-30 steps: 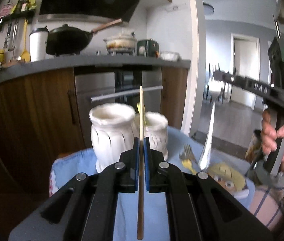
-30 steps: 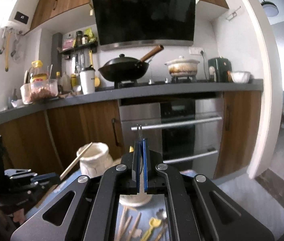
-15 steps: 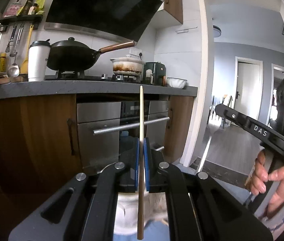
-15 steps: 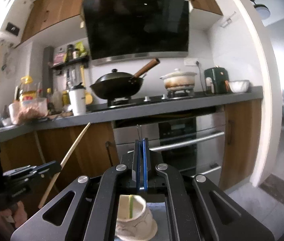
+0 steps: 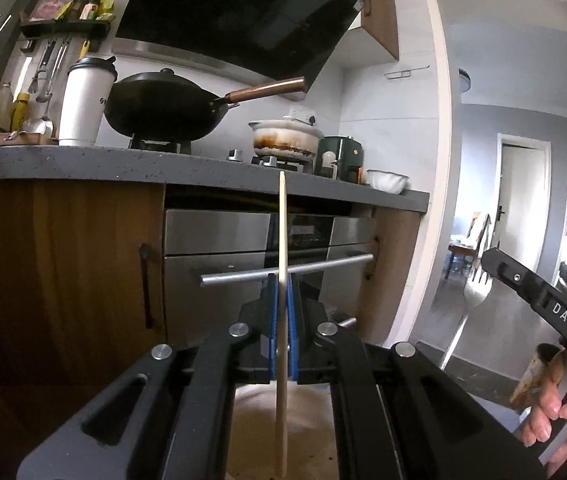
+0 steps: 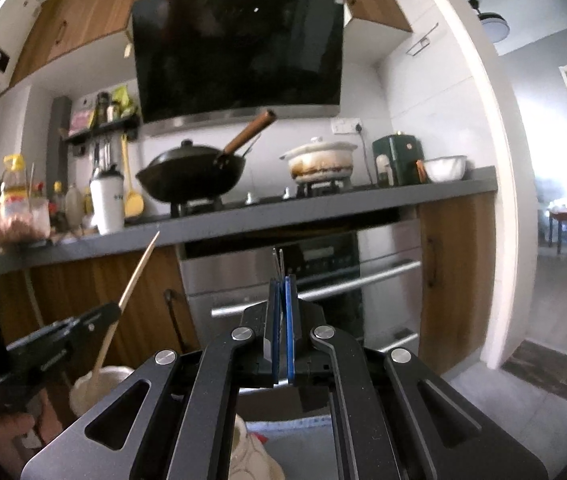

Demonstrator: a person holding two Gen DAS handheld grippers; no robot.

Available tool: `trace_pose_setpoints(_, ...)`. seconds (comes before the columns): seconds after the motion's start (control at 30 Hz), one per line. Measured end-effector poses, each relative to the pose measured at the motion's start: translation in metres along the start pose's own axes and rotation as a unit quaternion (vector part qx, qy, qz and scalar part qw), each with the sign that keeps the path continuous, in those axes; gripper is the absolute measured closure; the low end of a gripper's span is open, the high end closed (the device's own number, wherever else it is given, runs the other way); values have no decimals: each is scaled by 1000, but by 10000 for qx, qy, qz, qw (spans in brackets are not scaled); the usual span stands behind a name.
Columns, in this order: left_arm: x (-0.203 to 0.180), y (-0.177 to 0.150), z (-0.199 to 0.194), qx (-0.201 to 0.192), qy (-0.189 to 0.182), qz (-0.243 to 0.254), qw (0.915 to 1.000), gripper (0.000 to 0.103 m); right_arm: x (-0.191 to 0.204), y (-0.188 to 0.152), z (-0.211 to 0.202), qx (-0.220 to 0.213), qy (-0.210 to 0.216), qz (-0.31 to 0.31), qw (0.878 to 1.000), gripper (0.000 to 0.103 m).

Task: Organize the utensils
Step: 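Release the fork into the small pot while the left tool drops the chopstick in the large pot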

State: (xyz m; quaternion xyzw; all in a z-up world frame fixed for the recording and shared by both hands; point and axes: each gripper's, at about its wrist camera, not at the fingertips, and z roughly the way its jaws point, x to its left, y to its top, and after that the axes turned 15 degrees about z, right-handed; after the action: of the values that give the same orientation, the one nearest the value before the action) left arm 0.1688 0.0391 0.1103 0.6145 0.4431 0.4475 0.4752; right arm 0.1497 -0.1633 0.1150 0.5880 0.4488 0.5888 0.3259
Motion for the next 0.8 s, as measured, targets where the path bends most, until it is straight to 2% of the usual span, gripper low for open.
trace_pose_setpoints(0.23, -6, -24, -32, -23, 138, 169, 9998, 99, 0, -22, 10, 377, 158, -190, 9990, 100)
trace_pose_setpoints(0.37, -9, -35, -46, 98, 253, 245, 9993, 99, 3, -29, 13, 506, 213, -252, 9982, 100)
trace_pose_setpoints(0.63, -4, -42, -66, 178, 451, 129, 9987, 97, 11, -39, 16, 634, 182, -532, 9964, 99)
trace_pose_setpoints(0.67, -3, -43, -66, 215, 454, 126, 9987, 92, 11, -40, 17, 647, 173, -532, 9963, 99)
trace_pose_setpoints(0.73, -2, -45, -66, 279, 455, 113, 9985, 74, 10, -42, 19, 698, 168, -519, 9961, 99)
trace_pose_setpoints(0.77, -2, -46, -67, 281, 471, 103, 9984, 62, 10, -42, 19, 720, 169, -513, 9959, 99)
trace_pose_setpoints(0.8, -3, -47, -68, 265, 473, 111, 9985, 58, 9, -43, 21, 769, 176, -499, 9956, 99)
